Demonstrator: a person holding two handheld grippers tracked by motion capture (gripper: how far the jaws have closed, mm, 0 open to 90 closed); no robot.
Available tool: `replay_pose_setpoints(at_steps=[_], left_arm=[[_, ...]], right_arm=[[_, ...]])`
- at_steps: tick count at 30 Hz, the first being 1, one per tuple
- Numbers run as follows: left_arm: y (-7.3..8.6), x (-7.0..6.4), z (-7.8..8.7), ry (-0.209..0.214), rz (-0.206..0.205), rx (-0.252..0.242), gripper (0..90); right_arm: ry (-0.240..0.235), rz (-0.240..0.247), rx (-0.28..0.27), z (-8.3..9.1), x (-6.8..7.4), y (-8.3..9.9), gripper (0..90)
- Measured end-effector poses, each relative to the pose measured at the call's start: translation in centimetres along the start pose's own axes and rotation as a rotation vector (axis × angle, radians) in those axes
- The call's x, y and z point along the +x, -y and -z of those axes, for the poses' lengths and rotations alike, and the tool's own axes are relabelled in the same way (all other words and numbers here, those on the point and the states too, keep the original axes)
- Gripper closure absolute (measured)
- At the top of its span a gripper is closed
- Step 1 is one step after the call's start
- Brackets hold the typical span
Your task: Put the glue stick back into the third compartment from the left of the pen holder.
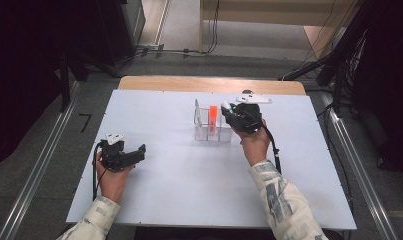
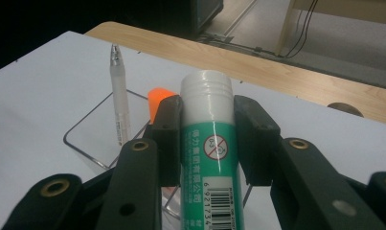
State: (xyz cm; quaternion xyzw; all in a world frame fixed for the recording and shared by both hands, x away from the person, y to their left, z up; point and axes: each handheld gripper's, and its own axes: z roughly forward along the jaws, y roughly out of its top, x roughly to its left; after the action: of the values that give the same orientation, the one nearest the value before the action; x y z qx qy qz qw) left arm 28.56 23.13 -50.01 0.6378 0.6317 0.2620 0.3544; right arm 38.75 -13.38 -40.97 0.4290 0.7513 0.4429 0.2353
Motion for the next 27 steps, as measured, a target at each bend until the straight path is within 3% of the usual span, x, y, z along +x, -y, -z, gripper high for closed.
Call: replay_pose_setpoints(at_steps=[27], left_arm=[[0.0, 0.1, 0.0, 0.003, -0.001, -0.002, 15.4]], right_arm=[[0.027, -0.033, 0.013, -3.1, 0.2, -1.8, 62.7]])
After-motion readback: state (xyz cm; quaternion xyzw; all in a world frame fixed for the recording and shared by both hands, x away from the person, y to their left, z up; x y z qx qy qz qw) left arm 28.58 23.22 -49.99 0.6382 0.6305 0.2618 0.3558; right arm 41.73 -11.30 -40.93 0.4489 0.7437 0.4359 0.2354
